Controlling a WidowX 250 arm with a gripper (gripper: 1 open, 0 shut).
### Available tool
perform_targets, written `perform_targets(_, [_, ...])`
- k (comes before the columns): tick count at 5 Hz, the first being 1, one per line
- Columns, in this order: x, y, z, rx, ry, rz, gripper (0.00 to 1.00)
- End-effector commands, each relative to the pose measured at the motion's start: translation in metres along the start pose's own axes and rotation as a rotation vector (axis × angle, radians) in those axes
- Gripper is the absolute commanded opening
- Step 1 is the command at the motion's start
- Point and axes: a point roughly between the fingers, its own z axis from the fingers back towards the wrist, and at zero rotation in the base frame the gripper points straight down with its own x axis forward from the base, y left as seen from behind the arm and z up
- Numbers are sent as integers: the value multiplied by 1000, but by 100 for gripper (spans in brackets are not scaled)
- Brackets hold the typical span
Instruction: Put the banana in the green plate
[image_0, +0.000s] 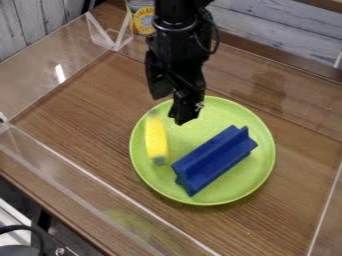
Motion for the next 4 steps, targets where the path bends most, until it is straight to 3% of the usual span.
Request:
perform_targets(1, [1, 0, 6, 15, -44, -4, 100])
perform_targets(4, [-2, -1, -6, 0, -47, -18, 100])
